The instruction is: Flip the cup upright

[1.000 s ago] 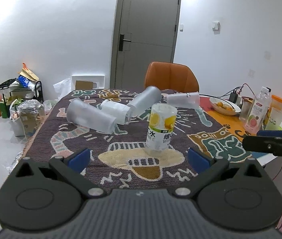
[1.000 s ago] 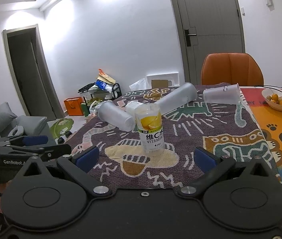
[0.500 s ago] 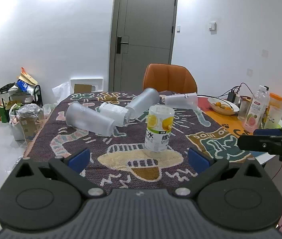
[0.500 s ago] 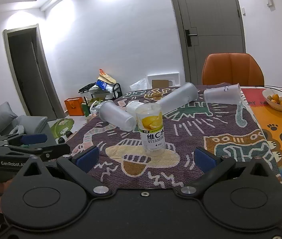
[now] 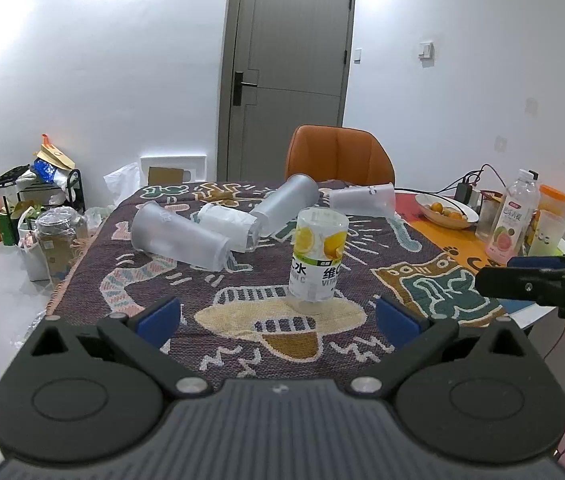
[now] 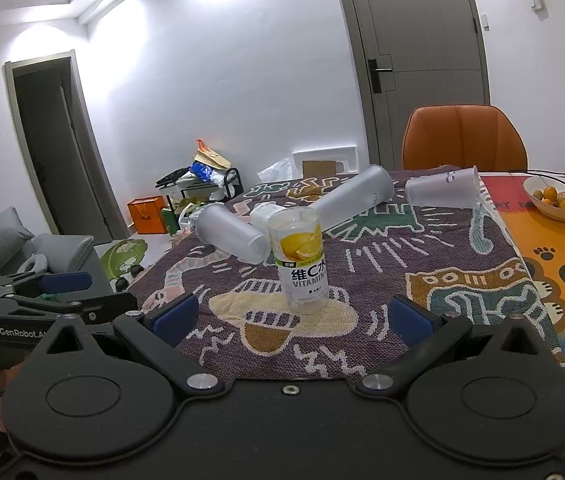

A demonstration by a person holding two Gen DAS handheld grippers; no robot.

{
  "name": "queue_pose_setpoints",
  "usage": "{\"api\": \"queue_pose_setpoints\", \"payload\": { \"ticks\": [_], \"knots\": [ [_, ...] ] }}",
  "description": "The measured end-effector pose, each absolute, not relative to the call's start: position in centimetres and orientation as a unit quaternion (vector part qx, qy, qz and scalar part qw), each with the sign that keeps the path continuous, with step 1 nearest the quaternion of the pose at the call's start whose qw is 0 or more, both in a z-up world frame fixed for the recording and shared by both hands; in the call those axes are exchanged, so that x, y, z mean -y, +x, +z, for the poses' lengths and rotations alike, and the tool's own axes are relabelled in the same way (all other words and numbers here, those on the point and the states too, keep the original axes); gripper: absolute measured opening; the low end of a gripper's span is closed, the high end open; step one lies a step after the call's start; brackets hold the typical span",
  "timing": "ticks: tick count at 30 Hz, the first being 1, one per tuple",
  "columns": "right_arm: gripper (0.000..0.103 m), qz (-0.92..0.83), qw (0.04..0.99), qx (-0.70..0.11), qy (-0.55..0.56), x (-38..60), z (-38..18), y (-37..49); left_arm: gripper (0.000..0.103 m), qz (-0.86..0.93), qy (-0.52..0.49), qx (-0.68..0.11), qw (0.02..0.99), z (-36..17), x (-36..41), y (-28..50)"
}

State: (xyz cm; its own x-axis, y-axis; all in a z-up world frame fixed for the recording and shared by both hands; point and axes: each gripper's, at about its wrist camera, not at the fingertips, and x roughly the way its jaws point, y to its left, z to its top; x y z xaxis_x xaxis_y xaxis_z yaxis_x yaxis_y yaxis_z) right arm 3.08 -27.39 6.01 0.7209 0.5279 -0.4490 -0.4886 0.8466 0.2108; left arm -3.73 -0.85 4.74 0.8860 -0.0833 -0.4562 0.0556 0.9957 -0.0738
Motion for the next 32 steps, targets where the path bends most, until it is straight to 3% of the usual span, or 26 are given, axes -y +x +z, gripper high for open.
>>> {"api": "queue_pose_setpoints", "payload": {
  "ticks": [32],
  "knots": [
    [0.103, 0.268, 0.927, -0.260, 0.040, 27.68, 5.66, 3.37, 0.103, -0.039, -0.035, -0.242, 0.969, 4.17, 1.10, -3.41]
  ]
}}
